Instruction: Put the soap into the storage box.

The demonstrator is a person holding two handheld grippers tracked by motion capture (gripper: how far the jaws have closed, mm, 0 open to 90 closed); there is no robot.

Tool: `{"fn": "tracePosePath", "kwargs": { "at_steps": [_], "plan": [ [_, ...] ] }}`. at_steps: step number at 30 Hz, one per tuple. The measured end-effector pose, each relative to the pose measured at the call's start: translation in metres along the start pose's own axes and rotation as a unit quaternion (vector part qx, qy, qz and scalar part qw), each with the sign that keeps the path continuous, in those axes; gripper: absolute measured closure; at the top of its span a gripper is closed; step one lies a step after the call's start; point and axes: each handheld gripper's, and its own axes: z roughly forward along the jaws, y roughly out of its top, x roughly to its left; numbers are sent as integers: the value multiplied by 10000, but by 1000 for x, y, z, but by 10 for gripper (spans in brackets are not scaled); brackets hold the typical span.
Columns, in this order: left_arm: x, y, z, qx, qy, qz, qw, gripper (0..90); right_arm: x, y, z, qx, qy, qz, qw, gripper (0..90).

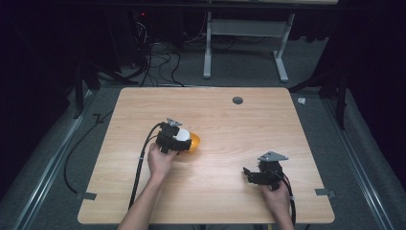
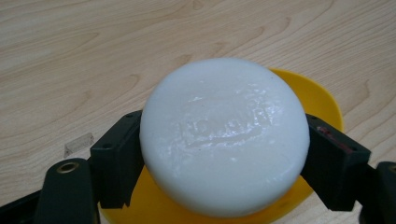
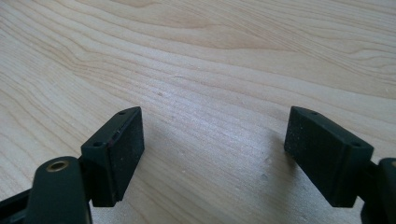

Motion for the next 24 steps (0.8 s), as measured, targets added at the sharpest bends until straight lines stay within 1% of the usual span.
{"fn": "tracePosePath", "kwargs": {
  "at_steps": [6,9,11,13,14,15,16,17,21,24],
  "plan": [
    [-1,0,2,19,8,-22,10000,231,0,0,0,0,-1,4,10000,208],
    [-1,0,3,55,18,9,10000,231,0,0,0,0,1,2,10000,208],
    [-2,-1,3,34,38,25,10000,230,0,0,0,-1,1,2,10000,208],
    [-2,0,2,-13,7,14,10000,233,0,0,0,-1,2,2,10000,208],
    [-1,1,-1,-126,-10,-22,9999,233,0,0,0,-1,2,2,10000,208],
    [-1,2,-6,-289,-69,-73,9995,257,0,0,0,0,0,5,10000,208],
    [-1,2,-8,-332,-76,-86,9994,275,0,0,0,1,-3,4,10000,208],
    [-1,3,-10,-360,-73,-71,9993,289,0,0,0,0,-4,2,10000,208],
    [-1,2,-14,-356,-53,-27,9993,282,0,0,0,-1,0,3,10000,208],
    [1,3,-17,-439,-61,-75,9990,275,0,0,0,0,-2,2,10000,208]
  ]
}}
